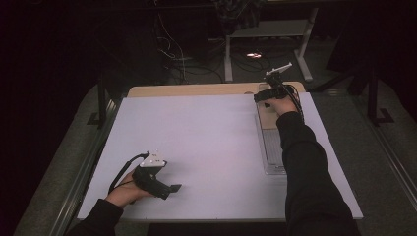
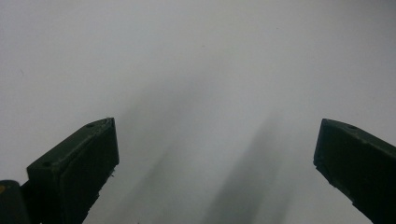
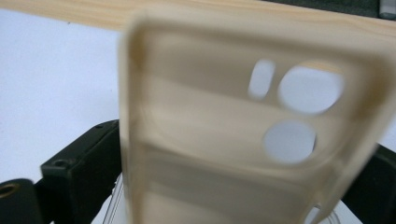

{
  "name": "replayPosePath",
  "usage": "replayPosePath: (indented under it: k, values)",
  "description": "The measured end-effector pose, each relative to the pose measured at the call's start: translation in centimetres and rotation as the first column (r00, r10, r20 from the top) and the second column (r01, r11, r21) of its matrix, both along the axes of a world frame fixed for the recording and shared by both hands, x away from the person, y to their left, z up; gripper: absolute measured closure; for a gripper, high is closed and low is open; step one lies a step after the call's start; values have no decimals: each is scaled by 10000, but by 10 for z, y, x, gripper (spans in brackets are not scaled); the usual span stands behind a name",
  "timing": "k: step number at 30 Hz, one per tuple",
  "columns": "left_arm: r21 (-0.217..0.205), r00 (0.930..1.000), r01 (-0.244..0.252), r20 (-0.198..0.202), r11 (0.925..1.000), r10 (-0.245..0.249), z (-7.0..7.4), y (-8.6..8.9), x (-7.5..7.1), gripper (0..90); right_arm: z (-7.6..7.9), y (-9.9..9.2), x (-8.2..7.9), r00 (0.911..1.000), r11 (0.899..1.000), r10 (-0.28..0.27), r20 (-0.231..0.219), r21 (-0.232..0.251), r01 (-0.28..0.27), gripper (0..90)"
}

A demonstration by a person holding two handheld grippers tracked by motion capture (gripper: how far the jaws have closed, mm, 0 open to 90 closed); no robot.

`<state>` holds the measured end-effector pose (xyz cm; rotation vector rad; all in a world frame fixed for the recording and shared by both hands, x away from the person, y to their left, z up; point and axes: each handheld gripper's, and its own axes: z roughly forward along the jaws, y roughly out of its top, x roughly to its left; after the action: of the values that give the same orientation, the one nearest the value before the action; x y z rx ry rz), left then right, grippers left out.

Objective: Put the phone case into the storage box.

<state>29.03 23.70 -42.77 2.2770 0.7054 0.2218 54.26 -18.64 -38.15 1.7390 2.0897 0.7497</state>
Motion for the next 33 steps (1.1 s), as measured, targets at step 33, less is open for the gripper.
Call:
replayPosePath:
  k: [33]
  values:
    - [-126,10000,-12,-58,9999,11,1,1,2,0,33,-8,-37,9925,9903,894,838,986,-975,0]
